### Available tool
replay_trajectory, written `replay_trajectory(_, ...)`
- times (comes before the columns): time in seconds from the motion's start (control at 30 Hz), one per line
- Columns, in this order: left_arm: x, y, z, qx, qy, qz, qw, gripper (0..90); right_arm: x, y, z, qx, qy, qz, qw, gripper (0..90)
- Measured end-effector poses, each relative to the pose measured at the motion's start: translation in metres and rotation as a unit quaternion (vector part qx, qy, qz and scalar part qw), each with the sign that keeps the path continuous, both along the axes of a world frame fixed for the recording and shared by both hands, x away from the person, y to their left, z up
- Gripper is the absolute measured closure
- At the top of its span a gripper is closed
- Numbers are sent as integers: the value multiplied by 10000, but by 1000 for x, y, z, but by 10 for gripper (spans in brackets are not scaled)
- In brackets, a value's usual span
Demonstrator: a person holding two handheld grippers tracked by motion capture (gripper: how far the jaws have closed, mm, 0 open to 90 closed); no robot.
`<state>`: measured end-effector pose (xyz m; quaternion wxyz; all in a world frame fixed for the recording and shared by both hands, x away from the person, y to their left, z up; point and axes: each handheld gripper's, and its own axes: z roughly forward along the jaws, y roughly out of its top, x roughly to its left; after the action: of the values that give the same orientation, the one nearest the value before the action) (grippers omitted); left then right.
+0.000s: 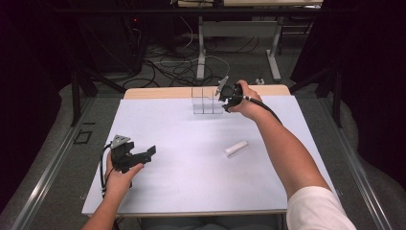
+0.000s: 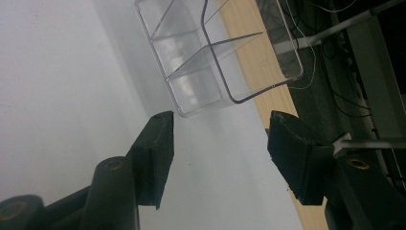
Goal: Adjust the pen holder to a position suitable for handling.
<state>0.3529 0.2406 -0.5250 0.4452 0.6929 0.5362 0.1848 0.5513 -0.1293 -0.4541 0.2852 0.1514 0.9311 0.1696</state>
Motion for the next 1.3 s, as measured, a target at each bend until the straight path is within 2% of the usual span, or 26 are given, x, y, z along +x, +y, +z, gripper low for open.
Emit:
replay_trajectory(0.07, 0, -1, 0, -5, -4, -15, 10000, 43, -1, 1, 0, -28, 6, -91, 10000, 411)
replay_trajectory(0.1, 1, -1, 0, -6, 3, -35, 10000, 43, 4, 3, 1, -115, -29, 108, 9999, 400)
replay_trajectory(0.17, 1, -2, 0, -22, 0, -45, 10000, 43, 5, 5, 2, -67, -53, 239, 9997, 398)
replay_trajectory(0.27, 0, -3, 0, -2, 21, -60, 10000, 43, 8, 9, 2, -103, -152, 347, 9992, 389)
replay_trajectory(0.3, 0, -3, 0, 1, 26, -66, 10000, 43, 8, 9, 2, -103, -152, 347, 9992, 389)
replay_trajectory(0.33, 1, -3, 0, -2, 16, -71, 10000, 43, 8, 11, 2, -54, -244, 307, 9992, 390)
replay_trajectory(0.37, 1, -3, 0, -1, 16, -72, 10000, 43, 9, 15, 8, -370, -67, 262, 9989, 393)
replay_trajectory(0.4, 1, -3, 0, -5, 17, -73, 10000, 43, 12, 16, 4, -106, -241, 359, 9990, 396)
replay_trajectory(0.43, 0, -3, 0, -13, 17, -72, 10000, 43, 12, 16, 4, -106, -241, 359, 9990, 396)
replay_trajectory(0.47, 0, -2, 0, -40, 22, -73, 10000, 43, 12, 19, 2, -3, -227, 340, 9992, 410)
replay_trajectory(0.57, 1, -2, -1, -48, 31, -75, 10000, 43, 14, 22, 1, -138, -204, 454, 9987, 440)
replay_trajectory(0.6, 1, -2, -1, -49, 31, -77, 10000, 43, 15, 23, -2, -68, -294, 546, 9981, 449)
replay_trajectory(0.67, 1, -2, 0, -67, 14, -76, 9999, 43, 16, 25, -4, 15, -314, 620, 9976, 465)
replay_trajectory(0.7, 1, -2, 0, -77, 12, -75, 9999, 43, 17, 26, -2, -111, -184, 620, 9978, 469)
replay_trajectory(0.73, 0, -2, 0, -80, 5, -76, 9999, 43, 17, 28, -4, 9, -249, 662, 9975, 474)
replay_trajectory(0.8, 0, -2, 0, -79, 5, -80, 9999, 43, 17, 30, -6, 47, -290, 709, 9970, 479)
replay_trajectory(0.83, 0, -2, 0, -76, 5, -86, 9999, 43, 17, 32, -5, -58, -268, 731, 9970, 488)
replay_trajectory(0.87, 0, -2, 0, -78, 4, -90, 9999, 43, 17, 32, -5, -58, -268, 731, 9970, 488)
replay_trajectory(0.9, 0, -2, 0, -80, 2, -90, 9999, 43, 18, 34, -7, 17, -322, 816, 9961, 498)
replay_trajectory(0.97, 0, -2, 0, -93, 2, -98, 9999, 43, 18, 35, -6, -66, -315, 824, 9961, 497)
replay_trajectory(1.1, 1, -3, 0, -65, 8, -128, 9999, 43, 18, 39, -8, 27, -270, 822, 9962, 503)
replay_trajectory(1.13, 1, -3, 0, -66, 6, -141, 9999, 43, 19, 39, -9, 75, -322, 866, 9957, 504)
replay_trajectory(1.23, 1, -3, 0, -67, 13, -137, 9999, 43, 19, 41, -10, 44, -258, 888, 9957, 507)
replay_trajectory(1.27, 1, -3, 0, -72, 14, -137, 9999, 43, 20, 42, -12, 91, -329, 957, 9948, 508)
replay_trajectory(1.3, 1, -3, 0, -69, 11, -135, 9999, 43, 20, 42, -11, 19, -247, 948, 9952, 510)
